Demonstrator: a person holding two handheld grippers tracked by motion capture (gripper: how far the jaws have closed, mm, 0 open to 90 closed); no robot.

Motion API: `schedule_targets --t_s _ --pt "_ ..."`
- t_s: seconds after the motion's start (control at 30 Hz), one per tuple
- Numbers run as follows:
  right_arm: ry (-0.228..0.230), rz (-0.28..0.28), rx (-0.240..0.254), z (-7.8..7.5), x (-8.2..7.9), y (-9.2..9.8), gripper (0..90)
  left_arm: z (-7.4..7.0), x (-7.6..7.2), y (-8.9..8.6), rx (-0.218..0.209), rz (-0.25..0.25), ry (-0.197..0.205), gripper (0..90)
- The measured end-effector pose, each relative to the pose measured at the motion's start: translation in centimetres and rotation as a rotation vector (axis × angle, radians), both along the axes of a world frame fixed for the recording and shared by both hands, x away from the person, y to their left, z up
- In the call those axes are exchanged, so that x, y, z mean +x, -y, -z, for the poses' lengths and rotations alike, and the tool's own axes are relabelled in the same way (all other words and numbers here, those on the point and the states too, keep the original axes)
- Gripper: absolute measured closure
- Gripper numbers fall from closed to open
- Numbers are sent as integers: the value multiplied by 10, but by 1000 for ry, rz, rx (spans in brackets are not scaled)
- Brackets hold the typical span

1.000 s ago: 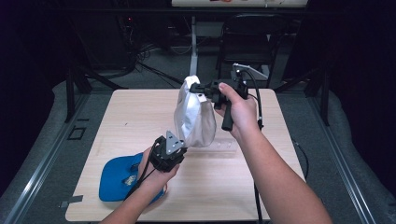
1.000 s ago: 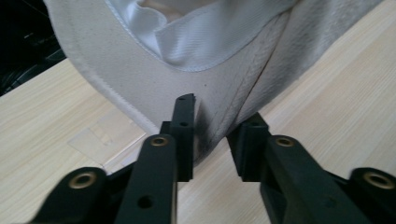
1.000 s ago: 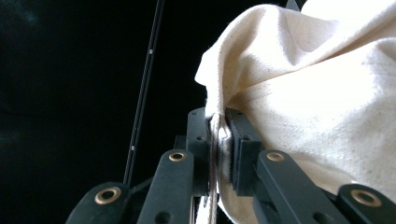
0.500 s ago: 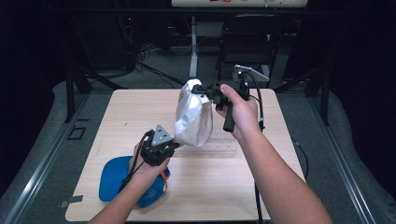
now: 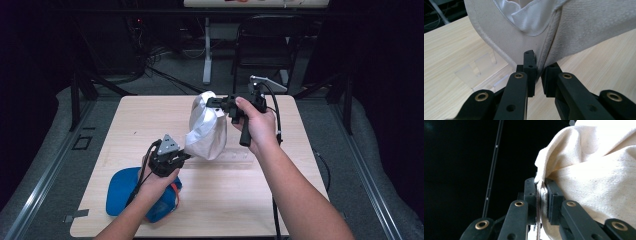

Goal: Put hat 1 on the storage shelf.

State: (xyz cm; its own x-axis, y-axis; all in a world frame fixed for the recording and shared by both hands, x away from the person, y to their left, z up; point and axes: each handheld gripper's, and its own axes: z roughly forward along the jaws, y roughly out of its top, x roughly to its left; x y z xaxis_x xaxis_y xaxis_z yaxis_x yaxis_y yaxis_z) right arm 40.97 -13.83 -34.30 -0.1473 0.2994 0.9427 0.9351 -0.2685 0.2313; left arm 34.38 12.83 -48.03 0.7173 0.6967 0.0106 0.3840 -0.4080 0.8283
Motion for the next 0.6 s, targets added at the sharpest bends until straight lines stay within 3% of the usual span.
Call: schedule_targets --t_s 0.13,0.33,0.47,0.6 --pt "-7 9 5 4 1 3 812 1 4 1 -7 2 -5 835" --pt "-16 18 1 9 4 4 812 4 12 -6 -50 -8 -27 833" --pt "-35 29 7 15 10 1 812 5 20 -17 -111 6 -82 833" --pt "-36 21 8 18 12 -3 813 6 23 -22 -125 0 -99 832"
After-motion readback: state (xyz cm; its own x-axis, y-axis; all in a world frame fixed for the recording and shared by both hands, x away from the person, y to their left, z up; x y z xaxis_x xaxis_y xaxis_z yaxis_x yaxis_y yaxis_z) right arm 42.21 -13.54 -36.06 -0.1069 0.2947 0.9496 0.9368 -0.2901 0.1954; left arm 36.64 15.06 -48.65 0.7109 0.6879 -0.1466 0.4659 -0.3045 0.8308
